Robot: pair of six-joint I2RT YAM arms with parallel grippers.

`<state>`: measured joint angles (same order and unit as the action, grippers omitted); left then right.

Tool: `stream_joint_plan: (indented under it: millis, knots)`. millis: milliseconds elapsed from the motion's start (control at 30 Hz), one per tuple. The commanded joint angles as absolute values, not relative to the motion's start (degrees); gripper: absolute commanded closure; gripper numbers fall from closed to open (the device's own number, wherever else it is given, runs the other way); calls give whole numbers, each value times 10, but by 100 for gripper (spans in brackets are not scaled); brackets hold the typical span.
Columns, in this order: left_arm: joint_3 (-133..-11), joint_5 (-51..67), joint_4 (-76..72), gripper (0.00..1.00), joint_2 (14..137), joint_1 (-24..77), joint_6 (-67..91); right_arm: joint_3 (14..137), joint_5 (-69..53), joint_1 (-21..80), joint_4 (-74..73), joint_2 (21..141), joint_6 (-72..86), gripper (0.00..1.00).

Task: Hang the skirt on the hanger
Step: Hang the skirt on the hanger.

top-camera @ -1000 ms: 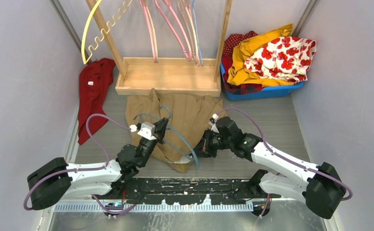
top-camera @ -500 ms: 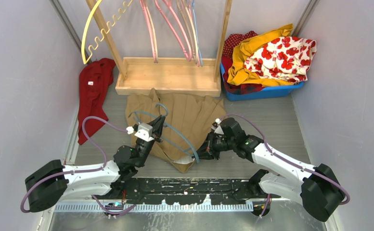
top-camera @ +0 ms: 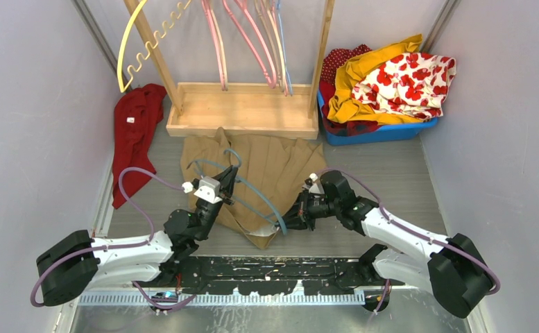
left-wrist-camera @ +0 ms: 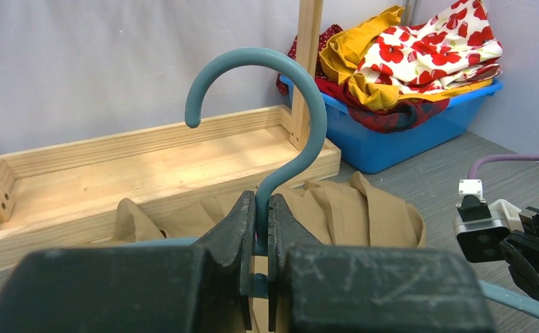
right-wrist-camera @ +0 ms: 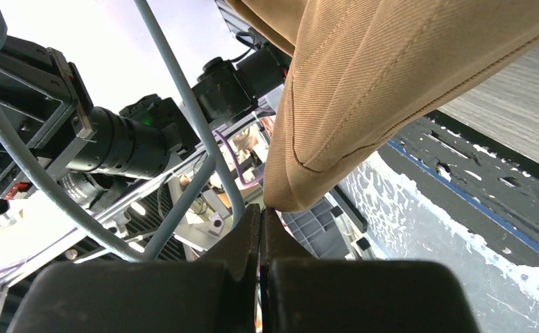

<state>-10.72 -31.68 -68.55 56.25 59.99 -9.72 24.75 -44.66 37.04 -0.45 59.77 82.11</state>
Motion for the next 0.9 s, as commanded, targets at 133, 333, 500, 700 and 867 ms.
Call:
stream_joint_plan:
  millis: [133,333,500,700,867]
  knots:
    - [-105,-316,-708,95,553,599,-118,246,-509,343,51,587,841,99]
    - [-104,-317,-711,94,556,599,-118,248,-518,333,56,588,843,99]
    - [-104,-316,-702,95,551,599,-117,246,-521,327,56,583,845,99]
    - [-104,-319,-692,94,538,599,-118,239,-519,324,46,582,833,99]
    - [-106,-317,-686,94,536,599,-118,233,-515,324,47,585,831,99]
